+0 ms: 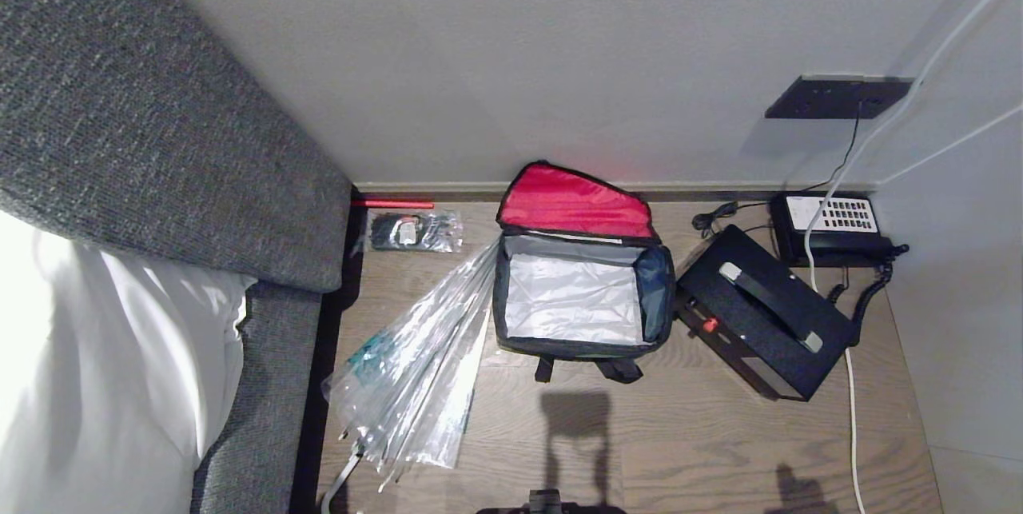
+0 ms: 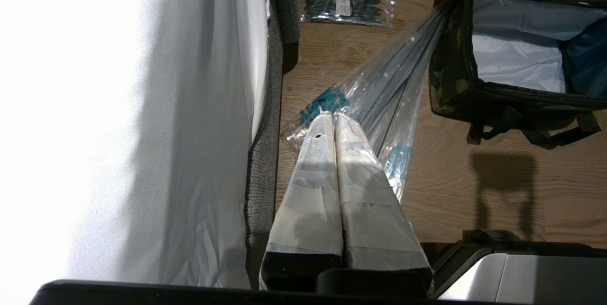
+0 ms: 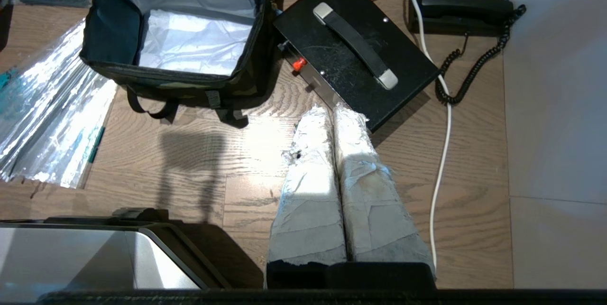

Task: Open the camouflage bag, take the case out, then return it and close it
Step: Grip the handle again

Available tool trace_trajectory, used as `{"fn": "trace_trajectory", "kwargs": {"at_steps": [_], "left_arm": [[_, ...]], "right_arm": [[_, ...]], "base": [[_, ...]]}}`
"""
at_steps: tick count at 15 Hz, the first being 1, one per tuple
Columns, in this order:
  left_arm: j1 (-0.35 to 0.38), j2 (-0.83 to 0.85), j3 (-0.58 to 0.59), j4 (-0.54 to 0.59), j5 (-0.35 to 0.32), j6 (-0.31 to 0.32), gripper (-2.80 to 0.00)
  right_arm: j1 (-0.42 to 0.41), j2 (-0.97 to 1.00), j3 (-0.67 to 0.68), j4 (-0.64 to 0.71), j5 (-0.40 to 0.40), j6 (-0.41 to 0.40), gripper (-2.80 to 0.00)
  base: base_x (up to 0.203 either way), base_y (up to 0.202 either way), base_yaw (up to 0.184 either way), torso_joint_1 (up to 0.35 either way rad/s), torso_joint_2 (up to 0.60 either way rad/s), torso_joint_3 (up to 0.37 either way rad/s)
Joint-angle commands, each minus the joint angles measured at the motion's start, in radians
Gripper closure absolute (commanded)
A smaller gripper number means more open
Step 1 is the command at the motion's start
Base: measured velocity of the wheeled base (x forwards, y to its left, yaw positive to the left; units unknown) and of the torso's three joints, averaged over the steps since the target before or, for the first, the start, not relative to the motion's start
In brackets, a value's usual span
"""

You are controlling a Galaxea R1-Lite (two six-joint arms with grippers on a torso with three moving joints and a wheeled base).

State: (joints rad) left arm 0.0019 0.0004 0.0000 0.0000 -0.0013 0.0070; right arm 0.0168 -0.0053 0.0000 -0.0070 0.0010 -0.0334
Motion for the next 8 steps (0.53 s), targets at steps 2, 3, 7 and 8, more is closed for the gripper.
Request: {"fn": "trace_trajectory", "kwargs": {"at_steps": [2,3,7,8], "left_arm": [[0.001,0.0,0.0,0.0,0.0,-0.001,0.0],[0.001,0.0,0.0,0.0,0.0,-0.001,0.0],[0.001,0.0,0.0,0.0,0.0,0.001,0.0],[0.0,0.0,0.0,0.0,0.0,0.0,0.0]], "right_arm": [[0.0,-0.027,0.002,-0.001,0.0,0.0,0.0],[0.0,-0.027,0.002,-0.001,0.0,0.0,0.0],[0.0,-0.027,0.003,0.001,0.009,-0.027,0.0],[0.0,-0.027,0.0,0.009,0.006,-0.027,0.0]], "base": [[0.0,0.0,0.0,0.0,0.0,0.0],[0.0,0.0,0.0,0.0,0.0,0.0],[0.0,0.0,0.0,0.0,0.0,0.0],[0.0,0.0,0.0,0.0,0.0,0.0]]}}
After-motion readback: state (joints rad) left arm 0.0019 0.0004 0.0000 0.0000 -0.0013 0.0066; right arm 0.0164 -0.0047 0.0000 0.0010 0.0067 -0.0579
